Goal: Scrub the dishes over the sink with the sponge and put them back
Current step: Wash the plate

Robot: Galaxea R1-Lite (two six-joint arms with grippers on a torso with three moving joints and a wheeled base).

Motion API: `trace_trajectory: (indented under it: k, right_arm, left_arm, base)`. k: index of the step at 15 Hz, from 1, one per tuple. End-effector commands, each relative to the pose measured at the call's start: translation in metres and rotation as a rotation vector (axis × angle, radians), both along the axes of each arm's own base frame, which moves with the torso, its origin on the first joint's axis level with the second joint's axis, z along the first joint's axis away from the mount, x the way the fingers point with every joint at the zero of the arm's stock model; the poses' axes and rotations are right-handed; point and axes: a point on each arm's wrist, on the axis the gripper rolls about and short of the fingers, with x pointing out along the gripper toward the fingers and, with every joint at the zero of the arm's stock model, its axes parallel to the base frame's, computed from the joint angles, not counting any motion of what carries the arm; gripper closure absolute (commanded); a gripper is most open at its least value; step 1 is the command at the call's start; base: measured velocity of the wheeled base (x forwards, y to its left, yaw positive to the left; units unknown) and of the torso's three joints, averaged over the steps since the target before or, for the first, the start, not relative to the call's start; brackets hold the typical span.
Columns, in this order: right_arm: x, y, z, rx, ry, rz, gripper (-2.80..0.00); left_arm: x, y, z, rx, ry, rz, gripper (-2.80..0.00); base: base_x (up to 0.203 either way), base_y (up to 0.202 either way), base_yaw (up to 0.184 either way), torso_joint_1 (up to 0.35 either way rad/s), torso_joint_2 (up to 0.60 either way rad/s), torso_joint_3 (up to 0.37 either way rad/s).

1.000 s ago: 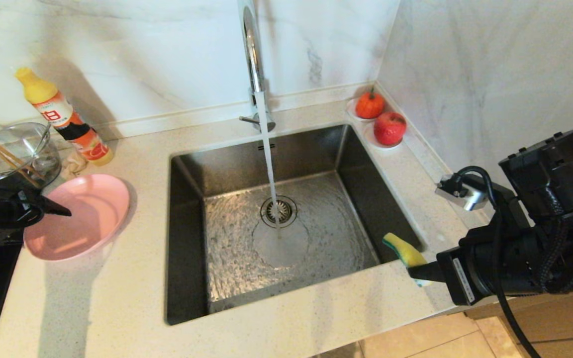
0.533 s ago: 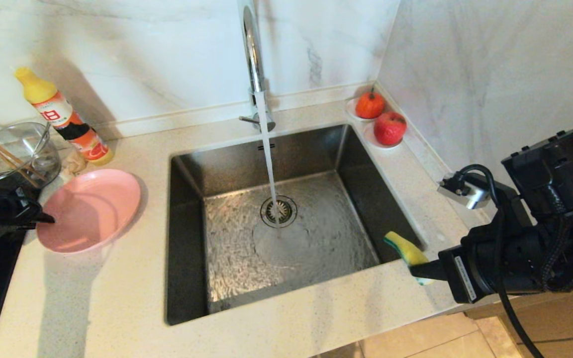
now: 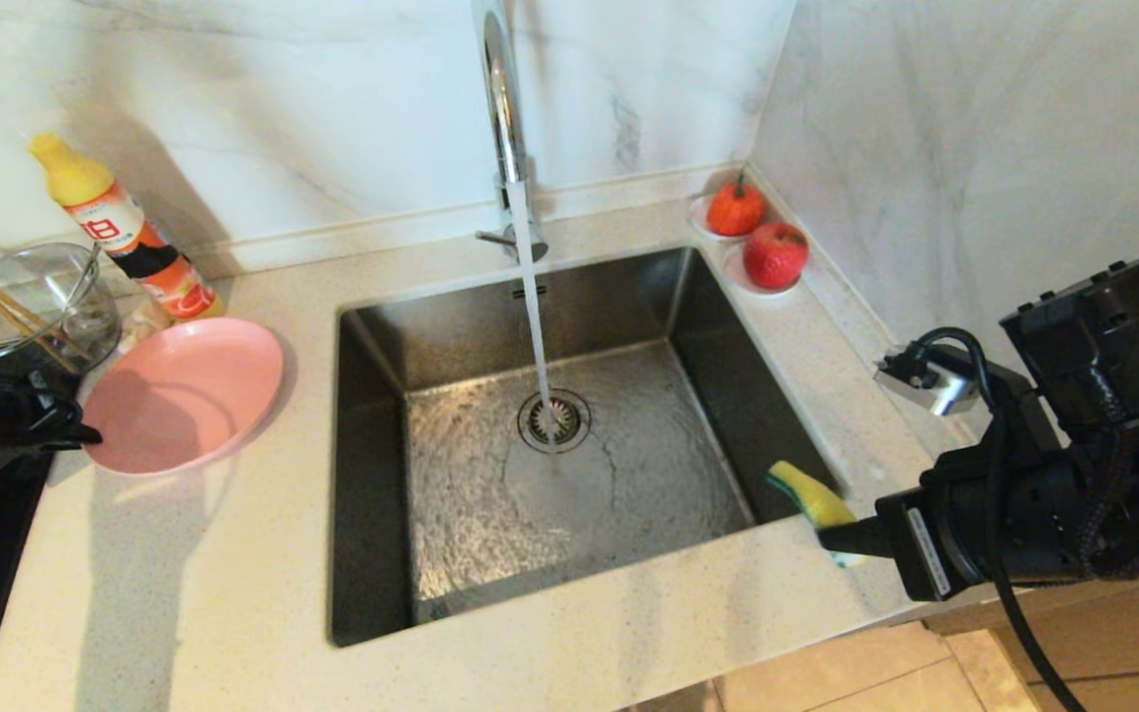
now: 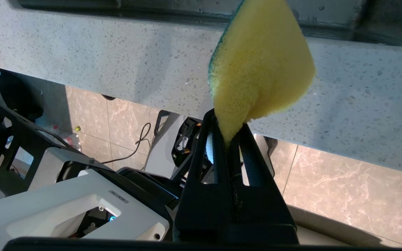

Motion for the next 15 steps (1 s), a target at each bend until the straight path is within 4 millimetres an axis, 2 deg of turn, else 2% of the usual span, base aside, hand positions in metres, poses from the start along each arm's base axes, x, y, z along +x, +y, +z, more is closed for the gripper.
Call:
trace_trajectory:
  k: [1,4,10,15]
  right_arm:
    - [-0.001,-0.001,0.001,0.002,0.000,-0.001,0.00]
    - [-0.004,-0.002,0.004,0.009,-0.008,-0.002,0.00]
    - [-0.006,-0.005,0.006,0.016,-0.017,-0.003,0.00]
    - [-0.010,-0.007,0.007,0.022,-0.022,-0.005,0.00]
  left_arm:
    - [-0.014,-0.013,0.024,0.010,-0.056,-0.015,0.00]
    - [-0.035,-0.042,0.055,0.010,-0.125,-0.071,0.00]
    - [-0.057,-0.108,0.095,-0.037,-0.193,-0.193,0.00]
    - [-0.041,-0.169,0.094,-0.078,-0.166,-0.317,0.00]
  base:
    - [0.000,0.000,0.000,0.000,0.00,0.000]
    - [0.000,0.000,0.000,0.000,0.00,0.000]
    - [0.000,0.000,0.000,0.000,0.00,0.000]
    - [0.000,0.000,0.000,0.000,0.00,0.000]
